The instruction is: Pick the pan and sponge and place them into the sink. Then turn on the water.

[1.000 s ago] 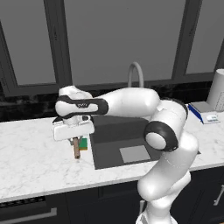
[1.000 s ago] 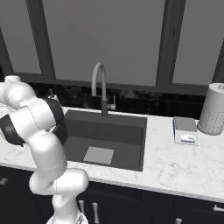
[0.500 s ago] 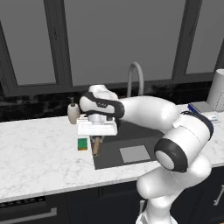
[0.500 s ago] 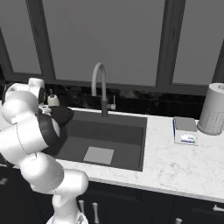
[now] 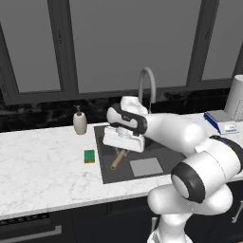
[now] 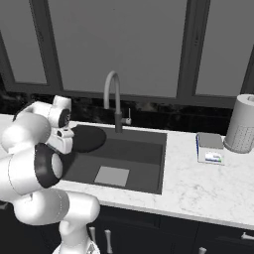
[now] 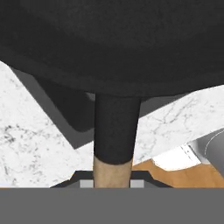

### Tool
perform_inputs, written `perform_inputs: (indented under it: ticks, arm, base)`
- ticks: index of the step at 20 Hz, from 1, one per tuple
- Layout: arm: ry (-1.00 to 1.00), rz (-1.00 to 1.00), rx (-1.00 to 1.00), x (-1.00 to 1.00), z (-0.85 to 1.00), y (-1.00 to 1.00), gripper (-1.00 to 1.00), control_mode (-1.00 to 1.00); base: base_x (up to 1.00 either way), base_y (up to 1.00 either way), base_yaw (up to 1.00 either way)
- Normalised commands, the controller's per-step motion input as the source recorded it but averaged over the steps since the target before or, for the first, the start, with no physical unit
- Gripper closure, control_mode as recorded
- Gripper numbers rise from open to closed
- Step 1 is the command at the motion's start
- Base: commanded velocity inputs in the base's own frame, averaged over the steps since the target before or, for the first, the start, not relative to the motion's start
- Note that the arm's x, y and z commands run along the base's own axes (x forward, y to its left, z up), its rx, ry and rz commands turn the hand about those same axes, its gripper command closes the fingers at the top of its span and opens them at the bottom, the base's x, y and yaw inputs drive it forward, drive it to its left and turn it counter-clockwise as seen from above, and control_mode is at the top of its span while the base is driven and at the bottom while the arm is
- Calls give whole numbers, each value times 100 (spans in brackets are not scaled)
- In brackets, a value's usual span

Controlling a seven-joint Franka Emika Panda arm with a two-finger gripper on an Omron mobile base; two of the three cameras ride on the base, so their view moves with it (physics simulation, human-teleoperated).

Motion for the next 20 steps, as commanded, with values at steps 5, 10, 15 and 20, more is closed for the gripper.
perform_inputs:
  ticks: [5,10,15,20]
  arm:
    - [0,-28,-24,47,-57,-2,100,-100]
    - [1,-29,-17,70,-40,-29,100,-100]
    - [4,-28,-10,66,-33,-34,100,-100]
    - [2,-23,-3,40,-36,-9,100,-100]
  base:
    - [0,0,0]
    - [0,0,0]
    - [0,0,0]
    - [0,0,0]
